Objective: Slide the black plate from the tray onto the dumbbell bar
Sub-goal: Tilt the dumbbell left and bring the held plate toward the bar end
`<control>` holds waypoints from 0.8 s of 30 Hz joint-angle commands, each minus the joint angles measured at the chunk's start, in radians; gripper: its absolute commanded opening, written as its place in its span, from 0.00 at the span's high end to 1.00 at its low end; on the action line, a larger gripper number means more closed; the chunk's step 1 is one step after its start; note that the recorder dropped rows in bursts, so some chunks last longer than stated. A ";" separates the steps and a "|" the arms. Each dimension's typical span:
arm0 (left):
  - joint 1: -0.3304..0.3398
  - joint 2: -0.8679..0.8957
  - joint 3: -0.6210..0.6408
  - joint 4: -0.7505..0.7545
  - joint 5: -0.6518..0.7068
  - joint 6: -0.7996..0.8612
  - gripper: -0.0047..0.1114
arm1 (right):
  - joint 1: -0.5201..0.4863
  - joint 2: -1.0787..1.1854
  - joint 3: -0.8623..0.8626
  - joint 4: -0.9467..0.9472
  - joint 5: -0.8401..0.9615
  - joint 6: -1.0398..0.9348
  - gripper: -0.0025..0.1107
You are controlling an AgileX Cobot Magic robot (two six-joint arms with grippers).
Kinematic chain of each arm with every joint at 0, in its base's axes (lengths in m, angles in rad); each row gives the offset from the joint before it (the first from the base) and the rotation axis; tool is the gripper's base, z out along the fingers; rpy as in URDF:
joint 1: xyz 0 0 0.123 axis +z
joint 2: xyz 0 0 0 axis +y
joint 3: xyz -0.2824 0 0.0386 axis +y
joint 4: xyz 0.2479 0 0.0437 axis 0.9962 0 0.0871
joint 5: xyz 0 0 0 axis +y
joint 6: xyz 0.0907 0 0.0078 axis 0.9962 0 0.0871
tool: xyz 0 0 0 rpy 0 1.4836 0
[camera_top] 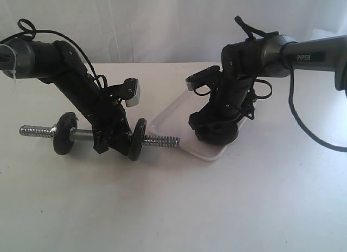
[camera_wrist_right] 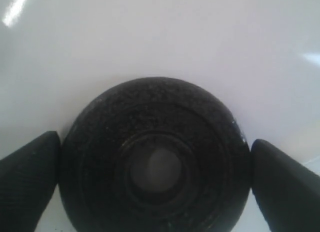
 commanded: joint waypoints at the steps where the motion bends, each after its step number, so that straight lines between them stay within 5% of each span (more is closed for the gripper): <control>1: -0.006 -0.022 0.003 -0.058 0.027 -0.014 0.96 | -0.010 0.014 -0.009 -0.009 0.061 -0.009 0.13; 11: -0.006 -0.022 0.003 -0.058 0.027 -0.014 0.96 | -0.010 0.014 -0.012 -0.009 0.090 -0.028 0.16; 14: -0.006 -0.022 0.003 -0.058 0.027 -0.014 0.96 | -0.010 0.014 -0.012 -0.014 0.097 -0.028 0.36; 18: -0.006 -0.022 0.003 -0.058 0.027 -0.014 0.96 | -0.010 0.014 -0.023 -0.033 0.110 -0.034 0.98; 24: -0.006 -0.022 0.003 -0.058 -0.004 -0.038 0.96 | -0.013 -0.054 -0.028 0.045 0.053 -0.090 0.98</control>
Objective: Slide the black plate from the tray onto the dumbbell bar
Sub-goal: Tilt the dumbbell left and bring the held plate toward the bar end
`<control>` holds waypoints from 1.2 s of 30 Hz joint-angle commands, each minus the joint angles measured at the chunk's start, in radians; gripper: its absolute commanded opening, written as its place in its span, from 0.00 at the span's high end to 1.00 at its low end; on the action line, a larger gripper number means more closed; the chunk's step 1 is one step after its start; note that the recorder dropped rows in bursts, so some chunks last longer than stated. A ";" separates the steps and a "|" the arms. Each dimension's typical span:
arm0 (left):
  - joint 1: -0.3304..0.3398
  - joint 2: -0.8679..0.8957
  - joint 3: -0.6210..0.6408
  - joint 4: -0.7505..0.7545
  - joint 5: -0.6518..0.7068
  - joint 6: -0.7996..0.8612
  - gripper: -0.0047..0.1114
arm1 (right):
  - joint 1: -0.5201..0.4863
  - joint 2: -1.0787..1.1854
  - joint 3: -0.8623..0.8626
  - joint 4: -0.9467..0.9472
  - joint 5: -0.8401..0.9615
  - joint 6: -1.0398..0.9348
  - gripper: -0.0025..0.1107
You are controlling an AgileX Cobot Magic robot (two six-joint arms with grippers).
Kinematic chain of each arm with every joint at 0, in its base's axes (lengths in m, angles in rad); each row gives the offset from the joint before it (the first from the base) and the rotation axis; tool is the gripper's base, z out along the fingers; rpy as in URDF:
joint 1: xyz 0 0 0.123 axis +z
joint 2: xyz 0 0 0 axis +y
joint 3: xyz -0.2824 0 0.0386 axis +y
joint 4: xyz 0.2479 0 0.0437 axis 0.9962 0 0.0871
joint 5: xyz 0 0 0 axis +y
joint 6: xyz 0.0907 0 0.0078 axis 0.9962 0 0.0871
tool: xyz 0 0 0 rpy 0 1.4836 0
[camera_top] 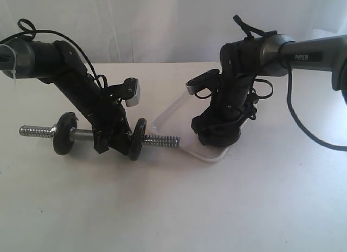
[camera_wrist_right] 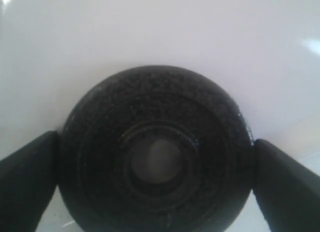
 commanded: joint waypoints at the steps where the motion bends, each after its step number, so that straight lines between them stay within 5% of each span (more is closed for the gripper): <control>1: -0.006 -0.022 0.003 -0.058 -0.007 -0.038 0.96 | -0.014 -0.079 -0.003 0.086 -0.020 -0.082 0.98; 6: 0.003 -0.037 0.003 -0.098 -0.031 -0.059 0.96 | -0.102 -0.170 0.025 0.445 -0.011 -0.311 0.98; 19: 0.107 -0.105 0.003 -0.418 0.205 0.149 0.96 | -0.318 -0.208 0.256 1.370 0.234 -0.996 0.98; 36: 0.110 -0.102 0.003 -0.494 0.216 0.170 0.96 | -0.318 -0.183 0.353 1.592 0.369 -1.257 0.98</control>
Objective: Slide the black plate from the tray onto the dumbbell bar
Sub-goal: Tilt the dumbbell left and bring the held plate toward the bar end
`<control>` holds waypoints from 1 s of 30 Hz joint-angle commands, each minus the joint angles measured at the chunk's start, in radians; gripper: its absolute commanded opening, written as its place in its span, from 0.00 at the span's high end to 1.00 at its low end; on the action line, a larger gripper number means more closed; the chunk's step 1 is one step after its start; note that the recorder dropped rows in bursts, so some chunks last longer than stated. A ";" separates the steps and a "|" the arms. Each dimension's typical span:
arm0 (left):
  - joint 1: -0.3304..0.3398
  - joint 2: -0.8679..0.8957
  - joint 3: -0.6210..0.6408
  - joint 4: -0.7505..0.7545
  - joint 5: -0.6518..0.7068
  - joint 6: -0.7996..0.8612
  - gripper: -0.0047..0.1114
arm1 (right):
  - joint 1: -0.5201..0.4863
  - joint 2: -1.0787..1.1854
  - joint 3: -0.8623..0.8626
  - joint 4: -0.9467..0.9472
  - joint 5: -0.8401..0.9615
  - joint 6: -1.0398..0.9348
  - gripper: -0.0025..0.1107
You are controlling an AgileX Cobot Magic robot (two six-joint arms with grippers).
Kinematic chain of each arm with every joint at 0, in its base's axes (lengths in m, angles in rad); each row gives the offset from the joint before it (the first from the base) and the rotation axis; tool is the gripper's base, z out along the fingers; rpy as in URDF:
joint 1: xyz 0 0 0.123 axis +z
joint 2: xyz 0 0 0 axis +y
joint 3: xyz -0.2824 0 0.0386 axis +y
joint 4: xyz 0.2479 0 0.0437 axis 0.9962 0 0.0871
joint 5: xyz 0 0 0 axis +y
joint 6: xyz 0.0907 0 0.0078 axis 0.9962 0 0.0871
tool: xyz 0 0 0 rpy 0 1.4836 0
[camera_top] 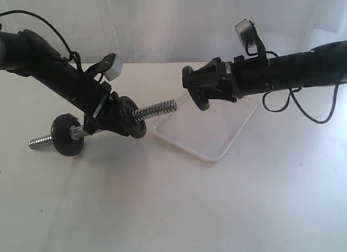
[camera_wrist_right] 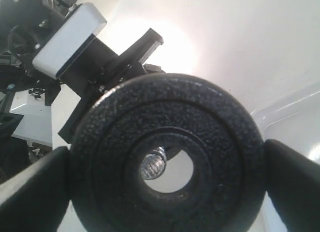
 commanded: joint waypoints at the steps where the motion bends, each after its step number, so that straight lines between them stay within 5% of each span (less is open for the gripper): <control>1: -0.001 -0.048 -0.015 -0.205 0.085 0.006 0.96 | -0.004 -0.012 0.043 0.098 0.046 -0.103 0.98; 18: -0.001 -0.048 -0.015 -0.256 0.087 0.006 0.96 | 0.041 -0.017 0.116 0.280 0.046 -0.266 0.98; 30: -0.001 -0.048 -0.015 -0.254 0.089 0.011 0.96 | 0.092 -0.029 0.116 0.229 0.046 -0.280 0.98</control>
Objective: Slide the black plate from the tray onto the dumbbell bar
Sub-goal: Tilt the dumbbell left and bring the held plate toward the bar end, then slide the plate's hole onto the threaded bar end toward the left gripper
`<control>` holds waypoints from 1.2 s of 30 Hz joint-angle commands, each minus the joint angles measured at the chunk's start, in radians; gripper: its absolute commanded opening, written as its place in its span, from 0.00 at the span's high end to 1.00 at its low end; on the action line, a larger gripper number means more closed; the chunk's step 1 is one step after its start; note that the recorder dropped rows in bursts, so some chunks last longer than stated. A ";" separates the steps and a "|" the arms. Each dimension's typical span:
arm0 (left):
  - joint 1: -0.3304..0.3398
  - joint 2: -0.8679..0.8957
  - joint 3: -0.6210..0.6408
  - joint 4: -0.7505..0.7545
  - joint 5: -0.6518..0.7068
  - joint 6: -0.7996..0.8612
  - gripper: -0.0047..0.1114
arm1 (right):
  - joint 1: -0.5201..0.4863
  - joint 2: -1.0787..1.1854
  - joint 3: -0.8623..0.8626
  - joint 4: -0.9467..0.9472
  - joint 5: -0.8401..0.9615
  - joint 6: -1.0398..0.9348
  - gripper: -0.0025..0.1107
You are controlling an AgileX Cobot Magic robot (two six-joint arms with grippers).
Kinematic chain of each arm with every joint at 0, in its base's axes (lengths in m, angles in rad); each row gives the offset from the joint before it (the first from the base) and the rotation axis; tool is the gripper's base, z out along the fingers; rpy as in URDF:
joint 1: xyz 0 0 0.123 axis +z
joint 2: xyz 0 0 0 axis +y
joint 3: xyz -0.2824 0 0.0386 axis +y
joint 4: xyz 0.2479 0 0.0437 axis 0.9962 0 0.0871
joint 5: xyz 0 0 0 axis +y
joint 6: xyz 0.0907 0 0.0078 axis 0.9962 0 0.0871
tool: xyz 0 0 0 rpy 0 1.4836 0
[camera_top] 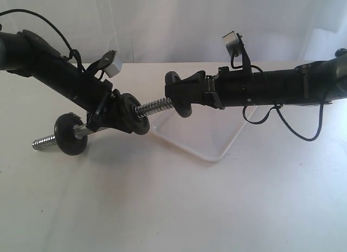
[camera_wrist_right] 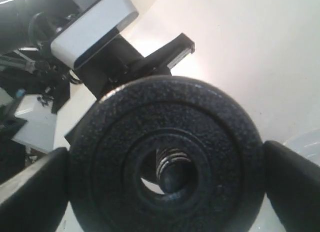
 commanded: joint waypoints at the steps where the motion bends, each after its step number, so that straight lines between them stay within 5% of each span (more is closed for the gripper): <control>1: 0.001 -0.049 -0.017 -0.203 0.091 0.005 0.96 | 0.006 -0.024 -0.003 0.019 0.063 -0.021 0.98; 36: 0.001 -0.049 -0.017 -0.207 0.118 0.012 0.96 | -0.023 0.002 -0.003 -0.057 0.063 -0.026 0.98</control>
